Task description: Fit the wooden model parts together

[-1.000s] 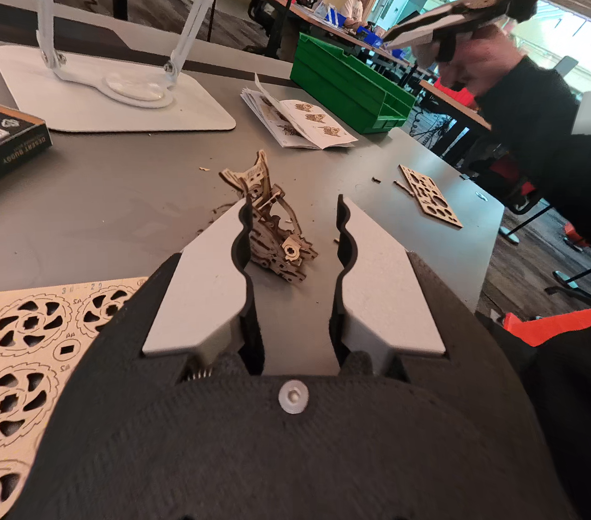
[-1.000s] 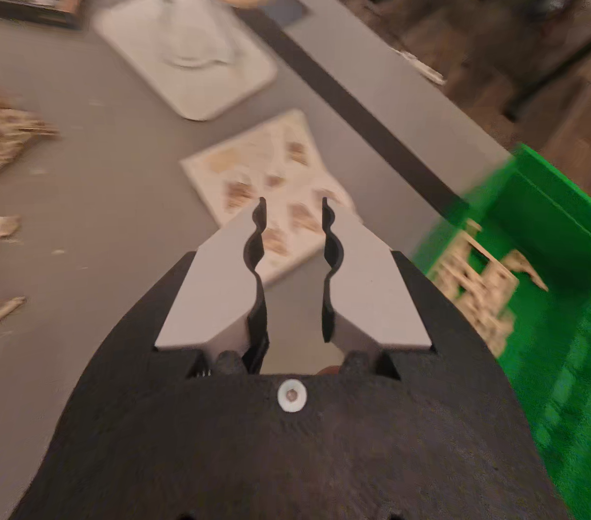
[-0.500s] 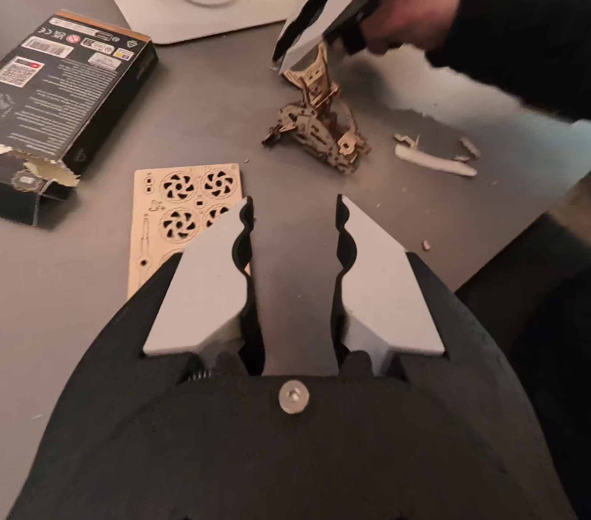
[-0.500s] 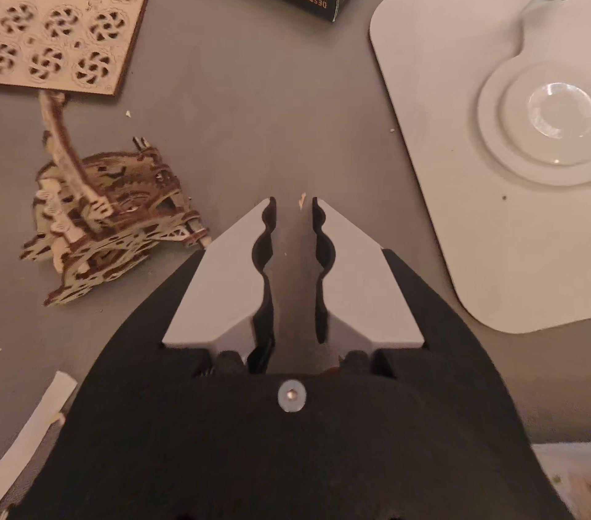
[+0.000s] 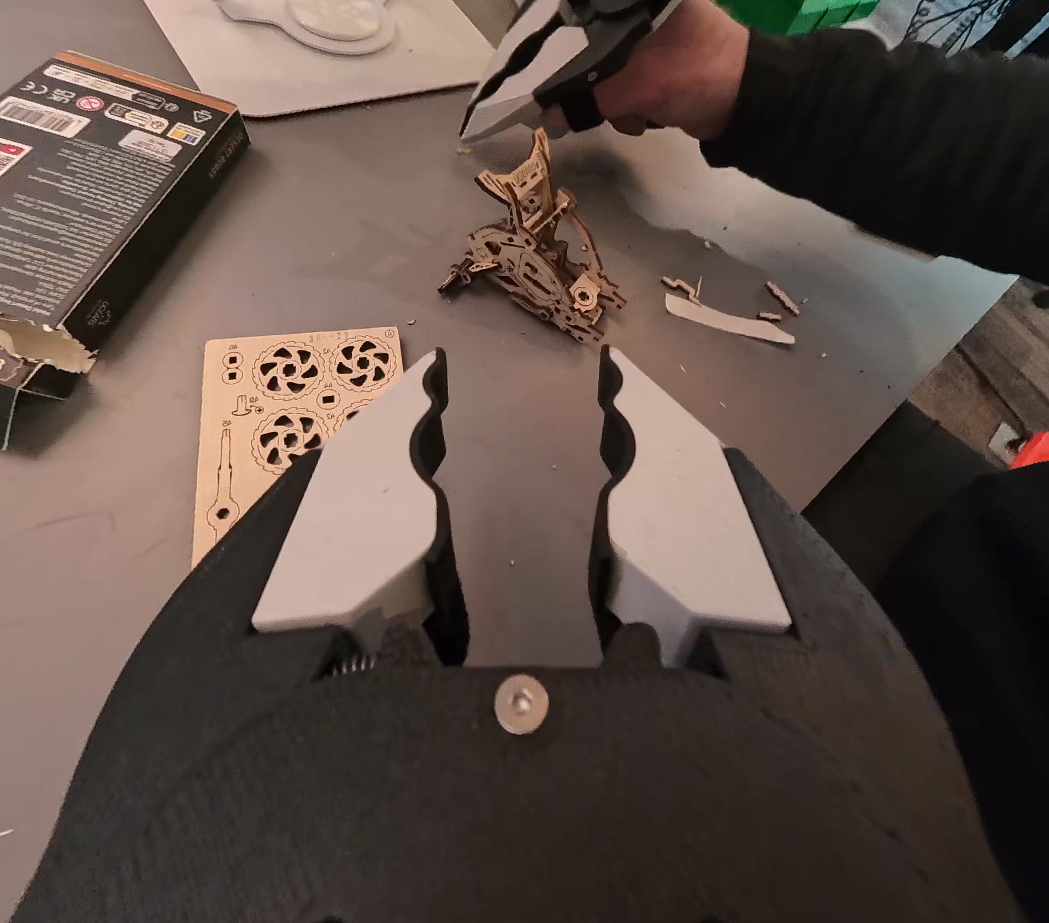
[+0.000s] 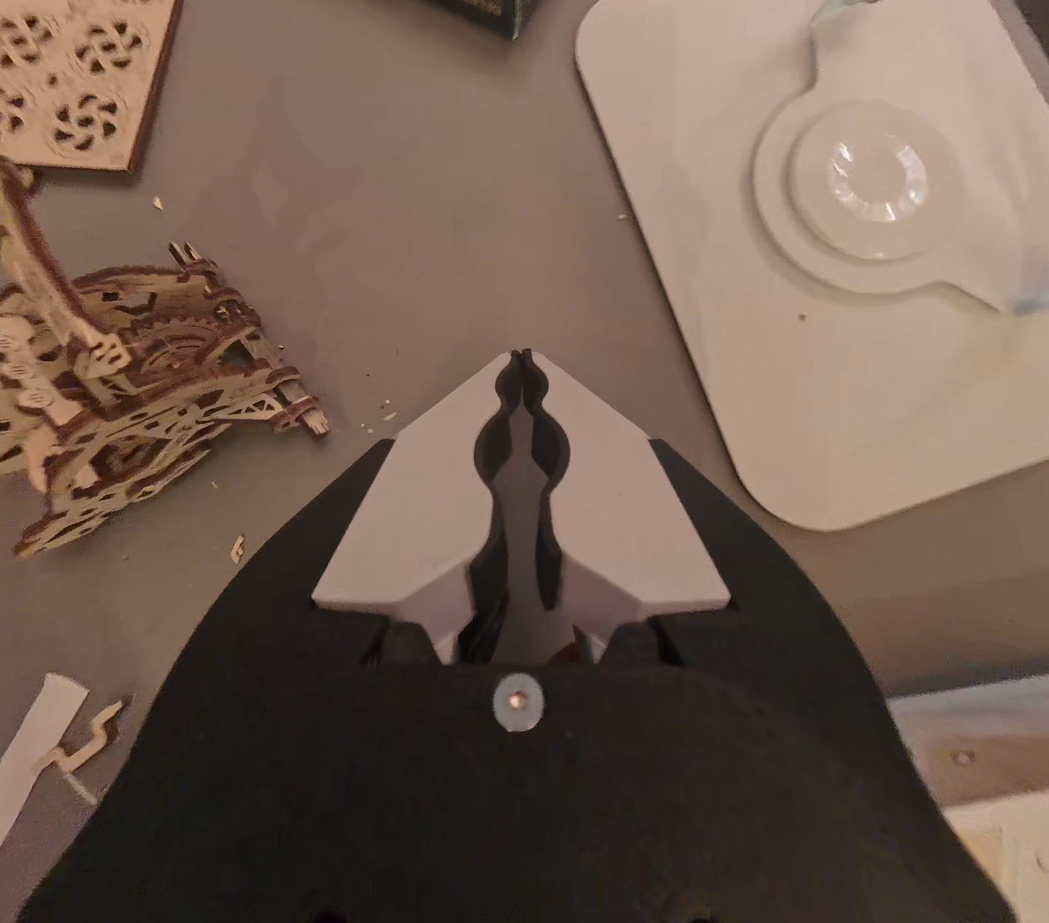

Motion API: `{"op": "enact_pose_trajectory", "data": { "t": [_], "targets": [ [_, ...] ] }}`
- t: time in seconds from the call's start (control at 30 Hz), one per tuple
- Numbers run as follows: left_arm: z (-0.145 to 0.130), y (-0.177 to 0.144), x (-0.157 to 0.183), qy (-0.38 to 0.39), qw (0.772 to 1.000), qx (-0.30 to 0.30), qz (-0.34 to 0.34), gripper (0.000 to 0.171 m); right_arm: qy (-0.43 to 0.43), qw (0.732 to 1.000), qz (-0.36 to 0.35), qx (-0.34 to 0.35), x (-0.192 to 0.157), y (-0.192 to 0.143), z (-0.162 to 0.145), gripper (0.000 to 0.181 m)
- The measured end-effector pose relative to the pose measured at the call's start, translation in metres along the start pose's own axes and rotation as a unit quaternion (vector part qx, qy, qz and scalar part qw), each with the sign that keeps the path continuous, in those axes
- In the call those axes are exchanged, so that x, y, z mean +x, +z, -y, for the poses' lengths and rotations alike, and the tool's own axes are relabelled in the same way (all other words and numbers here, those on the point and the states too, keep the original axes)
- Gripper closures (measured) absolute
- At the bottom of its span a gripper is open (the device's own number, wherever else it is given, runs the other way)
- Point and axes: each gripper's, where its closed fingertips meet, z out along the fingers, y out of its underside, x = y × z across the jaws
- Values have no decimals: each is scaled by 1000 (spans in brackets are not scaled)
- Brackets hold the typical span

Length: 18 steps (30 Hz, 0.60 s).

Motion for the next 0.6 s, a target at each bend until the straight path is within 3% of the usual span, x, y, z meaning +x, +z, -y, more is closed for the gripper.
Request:
{"op": "enact_pose_trajectory", "data": {
  "t": [0.27,0.37,0.5,0.6],
  "targets": [
    [-1,5,1,-27,1000,3,-16,120,18,999,-1,48,9,-57,3,181],
    [-4,8,-1,-22,1000,-12,-10,119,-4,1000,6,11,4,-47,-7,178],
    [-12,2,-20,11,998,-49,40,117,-52,996,28,-65,-9,-28,-13,155],
    [-17,-4,-33,17,995,-70,64,117,-82,990,35,-109,-9,-13,-8,158]
  ]
}}
